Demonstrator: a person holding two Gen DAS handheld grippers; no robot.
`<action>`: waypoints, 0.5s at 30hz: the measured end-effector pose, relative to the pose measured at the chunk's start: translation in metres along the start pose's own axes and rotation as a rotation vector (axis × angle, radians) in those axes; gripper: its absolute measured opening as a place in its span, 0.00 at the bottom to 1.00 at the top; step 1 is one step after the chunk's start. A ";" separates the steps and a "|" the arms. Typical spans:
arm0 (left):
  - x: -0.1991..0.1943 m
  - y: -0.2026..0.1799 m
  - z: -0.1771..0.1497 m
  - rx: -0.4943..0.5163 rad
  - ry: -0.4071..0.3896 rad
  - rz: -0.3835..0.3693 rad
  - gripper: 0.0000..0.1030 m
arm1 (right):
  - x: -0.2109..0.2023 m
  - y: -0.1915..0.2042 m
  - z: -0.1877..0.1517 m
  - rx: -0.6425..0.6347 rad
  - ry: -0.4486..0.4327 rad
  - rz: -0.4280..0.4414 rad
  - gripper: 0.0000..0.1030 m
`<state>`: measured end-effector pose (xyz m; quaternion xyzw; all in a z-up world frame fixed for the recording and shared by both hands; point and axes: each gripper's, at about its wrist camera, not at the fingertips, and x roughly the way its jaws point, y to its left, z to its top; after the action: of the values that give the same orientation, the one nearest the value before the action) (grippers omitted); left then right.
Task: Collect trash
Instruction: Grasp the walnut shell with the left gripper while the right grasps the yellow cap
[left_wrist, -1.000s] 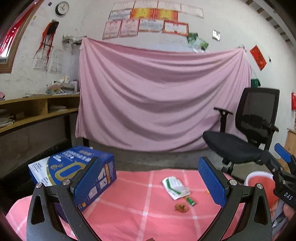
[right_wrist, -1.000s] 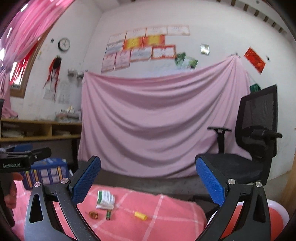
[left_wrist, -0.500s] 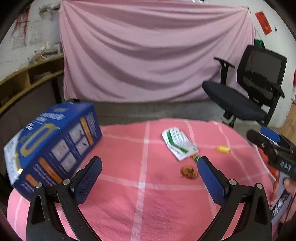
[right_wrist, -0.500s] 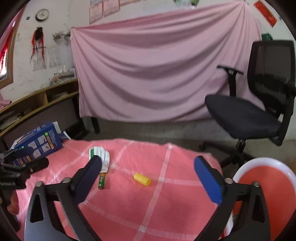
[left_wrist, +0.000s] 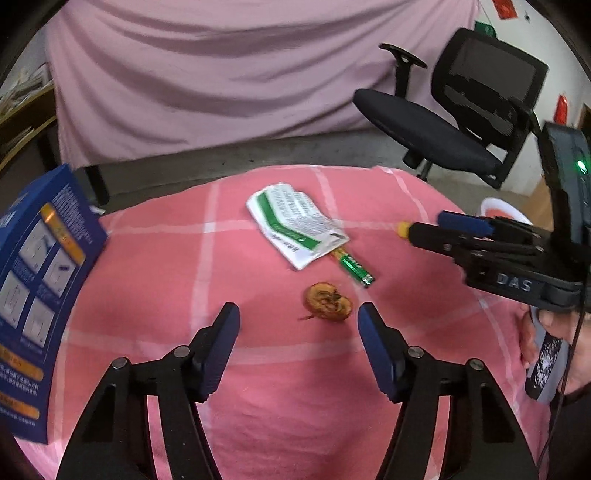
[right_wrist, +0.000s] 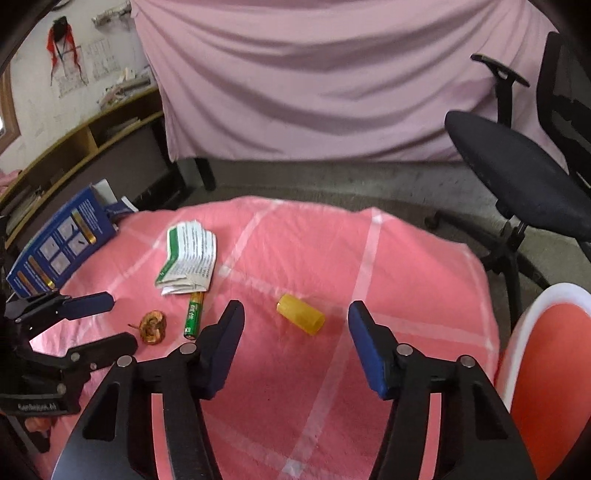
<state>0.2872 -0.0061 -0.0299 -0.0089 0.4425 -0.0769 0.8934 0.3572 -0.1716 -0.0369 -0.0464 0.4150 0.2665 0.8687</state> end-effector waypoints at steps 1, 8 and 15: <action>0.002 -0.002 0.001 0.010 0.003 0.000 0.57 | 0.002 0.000 0.001 -0.001 0.009 0.000 0.55; 0.019 -0.012 0.006 0.060 0.047 0.043 0.40 | 0.012 -0.003 0.001 -0.004 0.075 0.010 0.41; 0.021 -0.021 -0.001 0.099 0.032 0.053 0.25 | 0.013 -0.001 0.000 -0.015 0.091 0.032 0.23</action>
<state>0.2963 -0.0300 -0.0457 0.0481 0.4524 -0.0752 0.8873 0.3644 -0.1669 -0.0470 -0.0581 0.4527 0.2809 0.8443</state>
